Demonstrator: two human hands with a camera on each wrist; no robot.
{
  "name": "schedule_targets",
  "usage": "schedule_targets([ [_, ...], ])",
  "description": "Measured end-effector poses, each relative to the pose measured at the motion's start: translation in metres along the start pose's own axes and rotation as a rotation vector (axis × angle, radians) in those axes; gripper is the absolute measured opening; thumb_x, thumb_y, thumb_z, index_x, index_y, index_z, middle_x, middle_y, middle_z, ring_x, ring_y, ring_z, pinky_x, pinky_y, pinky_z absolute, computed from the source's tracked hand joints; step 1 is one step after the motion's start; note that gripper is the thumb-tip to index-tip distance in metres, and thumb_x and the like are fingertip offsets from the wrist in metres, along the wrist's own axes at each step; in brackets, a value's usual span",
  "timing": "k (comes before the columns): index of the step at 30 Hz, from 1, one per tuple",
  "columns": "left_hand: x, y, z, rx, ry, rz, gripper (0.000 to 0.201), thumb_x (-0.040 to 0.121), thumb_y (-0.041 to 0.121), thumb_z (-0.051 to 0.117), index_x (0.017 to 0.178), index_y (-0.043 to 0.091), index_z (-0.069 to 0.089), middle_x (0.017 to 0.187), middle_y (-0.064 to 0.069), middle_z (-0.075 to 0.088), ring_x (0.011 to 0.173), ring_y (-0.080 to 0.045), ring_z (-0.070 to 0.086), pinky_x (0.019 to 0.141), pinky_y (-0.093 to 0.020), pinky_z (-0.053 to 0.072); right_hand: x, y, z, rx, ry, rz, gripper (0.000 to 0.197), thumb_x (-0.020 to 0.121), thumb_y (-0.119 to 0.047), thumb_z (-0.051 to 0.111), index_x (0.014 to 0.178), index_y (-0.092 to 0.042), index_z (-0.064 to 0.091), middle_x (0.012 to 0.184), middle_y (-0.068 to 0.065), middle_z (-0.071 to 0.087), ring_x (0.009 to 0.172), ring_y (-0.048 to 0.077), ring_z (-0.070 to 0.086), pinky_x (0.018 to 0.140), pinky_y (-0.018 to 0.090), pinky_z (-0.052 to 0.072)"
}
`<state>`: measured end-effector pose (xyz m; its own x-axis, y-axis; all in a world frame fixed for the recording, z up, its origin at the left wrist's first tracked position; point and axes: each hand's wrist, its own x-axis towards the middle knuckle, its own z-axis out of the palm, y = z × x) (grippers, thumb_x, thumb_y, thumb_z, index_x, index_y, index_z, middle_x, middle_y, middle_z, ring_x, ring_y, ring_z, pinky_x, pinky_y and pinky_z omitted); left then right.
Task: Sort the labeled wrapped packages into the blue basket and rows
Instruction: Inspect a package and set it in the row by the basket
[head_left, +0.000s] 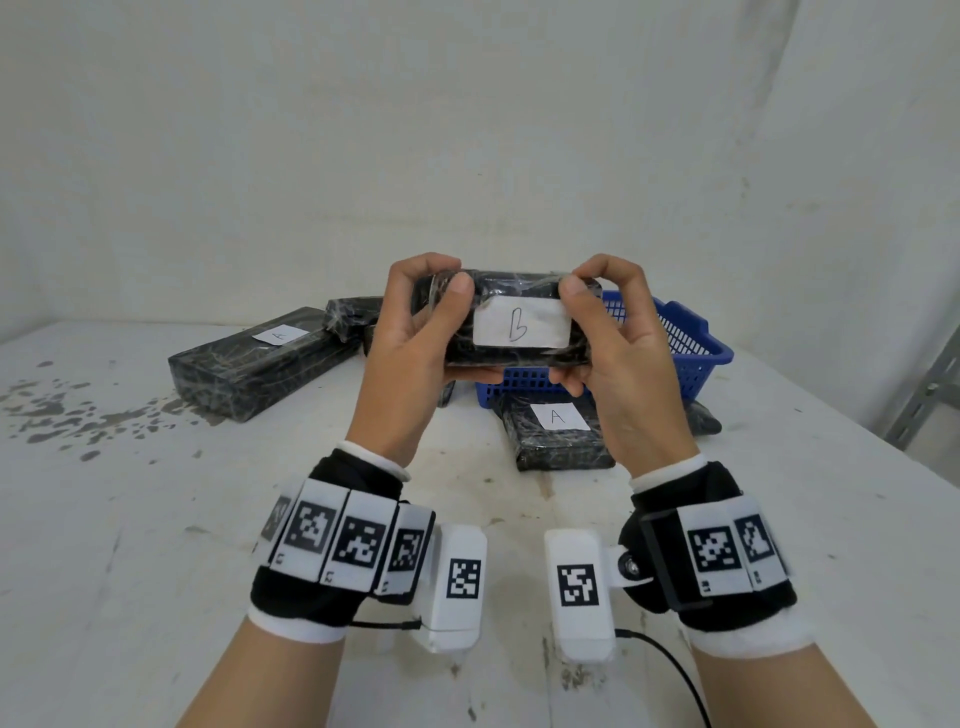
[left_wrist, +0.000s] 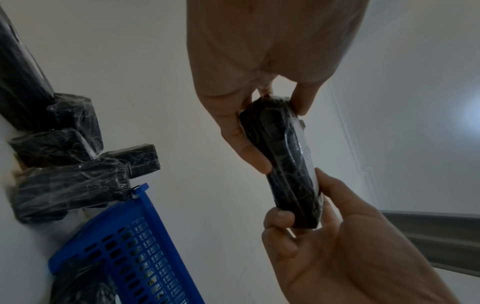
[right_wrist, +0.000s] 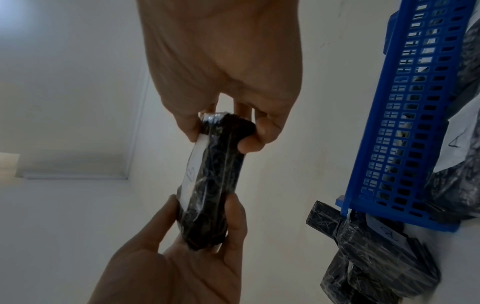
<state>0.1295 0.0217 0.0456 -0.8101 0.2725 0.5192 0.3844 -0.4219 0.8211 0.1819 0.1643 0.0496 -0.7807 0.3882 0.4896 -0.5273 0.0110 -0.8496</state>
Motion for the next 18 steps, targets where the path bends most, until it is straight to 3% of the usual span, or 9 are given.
schedule_targets([
  [8, -0.0028, -0.0006, 0.0028, 0.034, -0.011, -0.017, 0.025, 0.094, 0.019, 0.058, 0.116, 0.017, 0.045, 0.093, -0.011, 0.064, 0.072, -0.018, 0.066, 0.054, -0.032, 0.058, -0.0027, 0.0003, 0.0006, -0.016, 0.011, -0.026, 0.012, 0.096, -0.019, 0.064, 0.098, -0.023, 0.052, 0.071, -0.002, 0.064, 0.048, 0.006, 0.055, 0.036, 0.017, 0.038],
  [15, -0.0026, -0.002, 0.0008, 0.101, -0.002, 0.017, 0.041, 0.083, 0.025, 0.068, 0.116, 0.023, 0.043, 0.1, -0.01, 0.064, 0.08, -0.018, 0.068, 0.058, -0.03, 0.057, -0.003, 0.0024, -0.0009, -0.036, -0.074, -0.049, 0.028, 0.09, -0.016, 0.07, 0.108, -0.027, 0.051, 0.083, -0.002, 0.068, 0.059, 0.007, 0.061, 0.046, 0.018, 0.045],
  [18, -0.0021, -0.0032, 0.0001, 0.12, 0.015, 0.037, 0.035, 0.088, 0.02, 0.066, 0.114, 0.022, 0.042, 0.098, -0.01, 0.064, 0.079, -0.018, 0.069, 0.058, -0.033, 0.059, -0.002, 0.0046, 0.0004, -0.052, -0.121, -0.052, 0.037, 0.087, -0.014, 0.073, 0.112, -0.029, 0.05, 0.091, -0.001, 0.071, 0.078, 0.015, 0.069, 0.059, 0.023, 0.053],
])
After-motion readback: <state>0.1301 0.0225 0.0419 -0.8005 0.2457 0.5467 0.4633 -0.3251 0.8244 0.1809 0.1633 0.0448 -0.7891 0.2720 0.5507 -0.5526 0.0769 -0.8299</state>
